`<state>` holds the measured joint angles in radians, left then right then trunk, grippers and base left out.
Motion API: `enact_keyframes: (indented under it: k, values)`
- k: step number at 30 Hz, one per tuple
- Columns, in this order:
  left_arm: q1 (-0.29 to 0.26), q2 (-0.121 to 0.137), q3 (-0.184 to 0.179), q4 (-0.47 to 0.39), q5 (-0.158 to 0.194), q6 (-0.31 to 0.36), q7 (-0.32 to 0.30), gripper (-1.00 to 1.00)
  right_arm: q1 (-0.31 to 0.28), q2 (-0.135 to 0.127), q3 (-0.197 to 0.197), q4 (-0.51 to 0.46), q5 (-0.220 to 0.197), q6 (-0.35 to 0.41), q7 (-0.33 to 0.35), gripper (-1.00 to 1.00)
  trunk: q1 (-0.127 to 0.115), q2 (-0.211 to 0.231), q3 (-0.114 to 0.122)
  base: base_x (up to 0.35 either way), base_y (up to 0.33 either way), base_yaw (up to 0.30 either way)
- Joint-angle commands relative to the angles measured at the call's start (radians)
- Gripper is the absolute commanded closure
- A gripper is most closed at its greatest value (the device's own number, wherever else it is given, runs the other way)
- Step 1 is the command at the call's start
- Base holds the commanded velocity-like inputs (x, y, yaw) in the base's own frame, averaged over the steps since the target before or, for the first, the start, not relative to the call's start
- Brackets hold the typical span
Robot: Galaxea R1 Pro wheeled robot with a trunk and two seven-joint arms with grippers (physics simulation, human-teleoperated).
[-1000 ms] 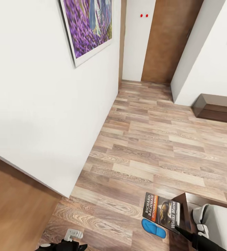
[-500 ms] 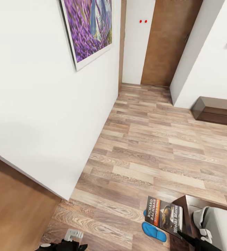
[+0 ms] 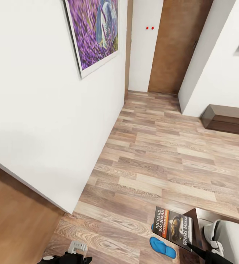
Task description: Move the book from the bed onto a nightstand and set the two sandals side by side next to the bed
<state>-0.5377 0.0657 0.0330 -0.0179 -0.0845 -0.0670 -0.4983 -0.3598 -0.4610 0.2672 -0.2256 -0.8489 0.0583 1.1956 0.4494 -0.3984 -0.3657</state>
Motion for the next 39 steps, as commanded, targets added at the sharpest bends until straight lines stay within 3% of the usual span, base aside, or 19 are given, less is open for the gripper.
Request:
enact_keyframes:
  k: [1, 39]
  values:
    - [-0.001, 0.0, 0.004, 0.001, -0.009, -0.007, -0.002, -1.0, -0.001, -0.001, 0.007, 0.0, -0.01, 0.006, 0.002, 1.0, 0.001, -0.002, 0.0, 0.0, 0.0, 0.0]
    - [0.001, -0.001, 0.003, 0.001, -0.009, -0.007, -0.002, -1.0, -0.001, -0.001, 0.007, 0.0, -0.01, 0.006, 0.003, 1.0, 0.001, -0.002, 0.062, 0.0, 0.0, 0.0]
